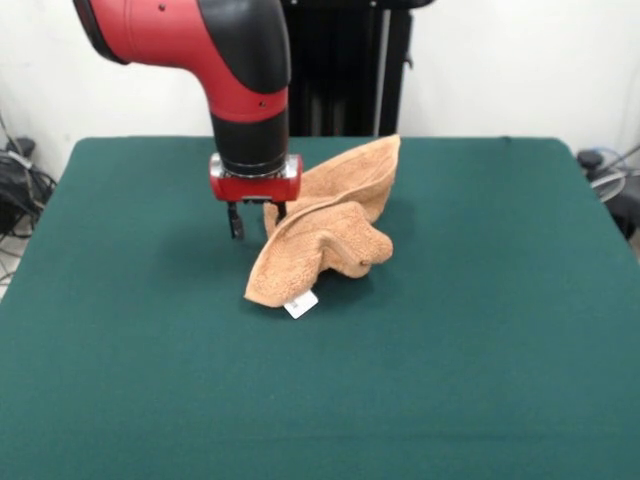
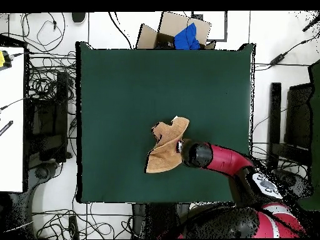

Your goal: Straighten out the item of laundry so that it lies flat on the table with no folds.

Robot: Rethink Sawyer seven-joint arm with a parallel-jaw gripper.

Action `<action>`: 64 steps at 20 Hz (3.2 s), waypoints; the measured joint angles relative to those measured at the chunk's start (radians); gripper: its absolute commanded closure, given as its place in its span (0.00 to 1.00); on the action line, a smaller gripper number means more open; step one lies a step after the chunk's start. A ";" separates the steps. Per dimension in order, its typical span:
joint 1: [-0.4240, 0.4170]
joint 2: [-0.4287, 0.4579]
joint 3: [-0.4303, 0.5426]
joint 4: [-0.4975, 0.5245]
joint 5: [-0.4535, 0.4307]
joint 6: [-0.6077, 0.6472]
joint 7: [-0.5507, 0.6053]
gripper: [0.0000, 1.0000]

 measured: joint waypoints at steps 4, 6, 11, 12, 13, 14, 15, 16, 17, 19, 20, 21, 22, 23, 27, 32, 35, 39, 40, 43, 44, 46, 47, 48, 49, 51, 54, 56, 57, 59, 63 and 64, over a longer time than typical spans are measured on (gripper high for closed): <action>-0.002 0.000 0.000 0.000 0.006 0.000 0.000 0.00; -0.004 -0.001 0.000 0.000 0.013 0.000 0.000 0.00; -0.014 -0.028 0.000 0.000 0.046 0.001 0.000 0.00; -0.015 -0.035 0.000 0.000 0.053 0.004 0.000 0.00; -0.016 -0.041 0.000 0.001 0.060 0.006 0.000 0.00; -0.016 -0.045 0.000 0.001 0.064 0.007 0.000 0.00; -0.018 -0.059 0.000 0.001 0.077 0.014 0.000 0.00; -0.018 -0.064 0.000 0.001 0.082 0.017 0.000 0.00; -0.021 -0.077 0.000 0.001 0.095 0.025 0.000 0.00; -0.024 -0.091 0.000 0.001 0.110 0.034 0.000 0.00; -0.026 -0.099 0.000 0.001 0.118 0.038 0.000 0.00; -0.028 -0.103 0.000 0.001 0.124 0.040 0.000 0.00; -0.030 -0.108 0.000 0.001 0.133 0.042 0.000 0.00; -0.032 -0.110 0.000 0.001 0.138 0.042 0.000 0.00; -0.055 -0.112 0.014 0.002 0.165 0.042 0.000 0.00; -0.107 -0.107 0.059 0.014 0.186 0.042 0.000 0.00; -0.134 -0.089 0.085 0.020 0.191 0.042 0.000 0.00; -0.159 -0.055 0.113 0.021 0.191 0.042 0.000 0.00; -0.164 -0.048 0.119 0.021 0.191 0.042 0.000 0.00; -0.178 -0.014 0.146 0.021 0.191 0.042 0.000 0.00; -0.181 -0.003 0.153 0.021 0.191 0.042 0.000 0.00; -0.186 0.014 0.164 0.021 0.191 0.042 0.000 0.00; -0.188 0.020 0.168 0.021 0.191 0.042 0.000 0.00; -0.192 0.030 0.177 0.021 0.191 0.041 0.000 0.00; -0.195 0.036 0.182 0.021 0.191 0.041 0.000 0.00; -0.206 0.051 0.197 0.021 0.191 0.040 0.000 0.00; -0.220 0.060 0.211 0.022 0.191 0.033 0.000 0.00; -0.222 0.061 0.212 0.022 0.191 0.032 0.000 0.00; -0.223 0.061 0.212 0.023 0.191 0.032 0.000 0.00; -0.223 0.057 0.212 0.026 0.191 0.031 0.000 0.00; -0.223 0.034 0.213 0.038 0.191 0.032 0.000 0.00; -0.223 0.028 0.213 0.041 0.191 0.032 0.000 0.00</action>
